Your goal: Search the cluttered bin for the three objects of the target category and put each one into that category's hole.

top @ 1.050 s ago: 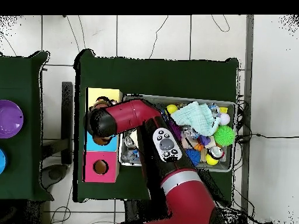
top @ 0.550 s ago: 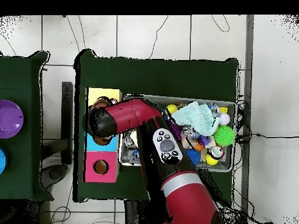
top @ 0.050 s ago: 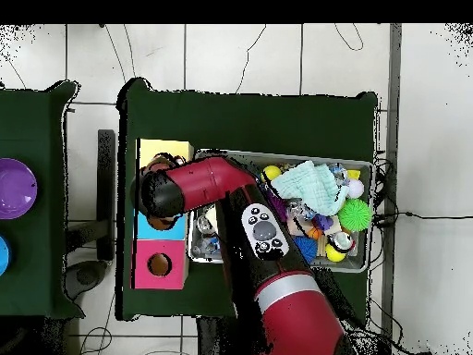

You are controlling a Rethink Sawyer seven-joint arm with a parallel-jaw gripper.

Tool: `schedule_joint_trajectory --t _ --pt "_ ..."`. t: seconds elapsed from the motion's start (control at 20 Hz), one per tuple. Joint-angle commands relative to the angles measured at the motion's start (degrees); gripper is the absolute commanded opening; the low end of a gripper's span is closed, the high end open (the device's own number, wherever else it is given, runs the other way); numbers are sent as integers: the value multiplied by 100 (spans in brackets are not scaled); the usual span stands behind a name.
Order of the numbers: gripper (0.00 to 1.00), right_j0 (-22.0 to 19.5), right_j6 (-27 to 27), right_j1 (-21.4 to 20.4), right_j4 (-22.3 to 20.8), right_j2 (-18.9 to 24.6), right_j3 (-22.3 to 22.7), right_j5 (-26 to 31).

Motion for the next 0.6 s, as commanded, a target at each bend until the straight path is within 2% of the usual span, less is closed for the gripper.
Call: schedule_joint_trajectory --t 0.05,0.25,0.6 --pt "100 -151 135 -60 -69 -279 -124 723" --pt "100 -256 109 -330 33 -194 82 811" --pt "100 -312 135 -324 71 -65 104 675"
